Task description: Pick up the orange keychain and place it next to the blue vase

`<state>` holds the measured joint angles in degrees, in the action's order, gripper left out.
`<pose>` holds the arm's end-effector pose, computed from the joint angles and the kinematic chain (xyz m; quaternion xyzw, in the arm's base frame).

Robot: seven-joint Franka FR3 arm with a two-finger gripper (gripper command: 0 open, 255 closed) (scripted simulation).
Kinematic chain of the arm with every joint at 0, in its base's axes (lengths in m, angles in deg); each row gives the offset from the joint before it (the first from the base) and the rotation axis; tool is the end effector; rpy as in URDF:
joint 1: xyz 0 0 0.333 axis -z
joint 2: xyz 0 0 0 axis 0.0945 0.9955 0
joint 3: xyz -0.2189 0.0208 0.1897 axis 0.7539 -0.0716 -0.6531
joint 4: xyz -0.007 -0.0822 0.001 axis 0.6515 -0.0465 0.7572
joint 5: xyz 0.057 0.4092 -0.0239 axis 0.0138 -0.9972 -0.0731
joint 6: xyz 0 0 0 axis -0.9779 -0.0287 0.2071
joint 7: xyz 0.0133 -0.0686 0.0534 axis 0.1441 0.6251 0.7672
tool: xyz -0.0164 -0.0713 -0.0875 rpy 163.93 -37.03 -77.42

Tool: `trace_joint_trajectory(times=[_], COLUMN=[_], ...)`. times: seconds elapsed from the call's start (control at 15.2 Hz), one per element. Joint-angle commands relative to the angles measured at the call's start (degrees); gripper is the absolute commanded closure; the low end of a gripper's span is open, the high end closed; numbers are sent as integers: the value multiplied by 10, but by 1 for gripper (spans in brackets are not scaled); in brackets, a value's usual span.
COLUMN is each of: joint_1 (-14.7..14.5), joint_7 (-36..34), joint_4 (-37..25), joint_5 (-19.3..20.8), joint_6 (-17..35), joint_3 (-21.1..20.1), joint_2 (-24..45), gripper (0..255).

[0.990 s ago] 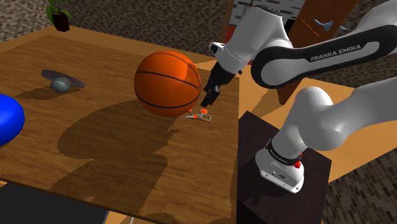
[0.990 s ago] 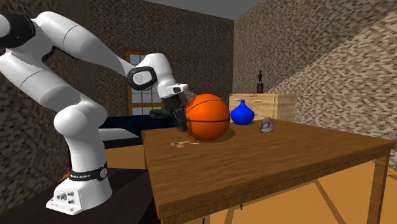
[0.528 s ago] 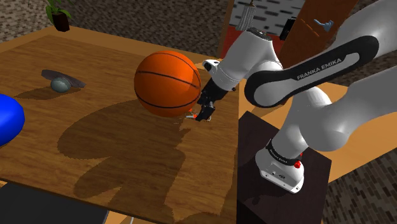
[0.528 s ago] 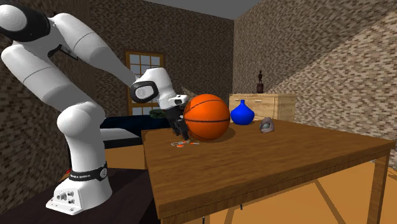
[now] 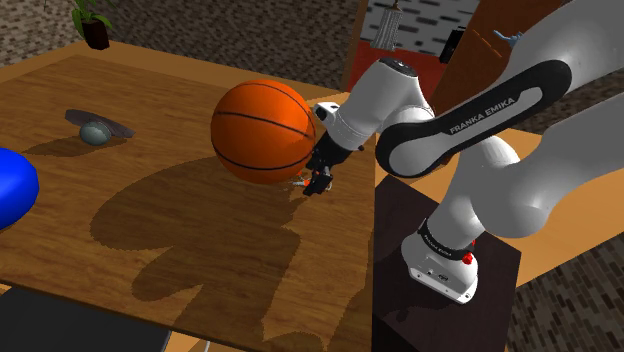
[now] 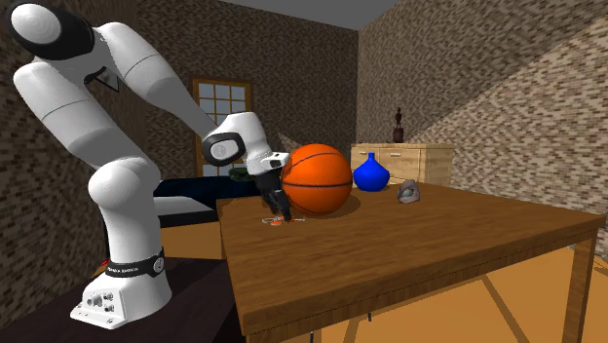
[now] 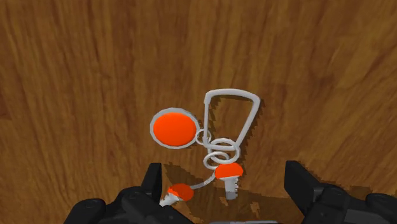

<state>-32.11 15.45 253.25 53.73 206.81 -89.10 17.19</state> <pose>0.3315 0.1603 0.2974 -0.9329 -0.3099 -0.1764 0.0498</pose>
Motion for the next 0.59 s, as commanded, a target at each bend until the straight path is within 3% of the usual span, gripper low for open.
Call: trace_joint_trajectory(times=[0.0, 0.13, 0.2, 0.53], joint_1=[0, 0, 0, 0], joint_7=[0, 0, 0, -5], joint_4=[0, 0, 0, 1], joint_5=[0, 0, 0, 0], joint_6=[1, 1, 1, -6], joint_3=[0, 0, 0, -4], joint_2=[1, 1, 1, -7], gripper=[0, 0, 255, 255])
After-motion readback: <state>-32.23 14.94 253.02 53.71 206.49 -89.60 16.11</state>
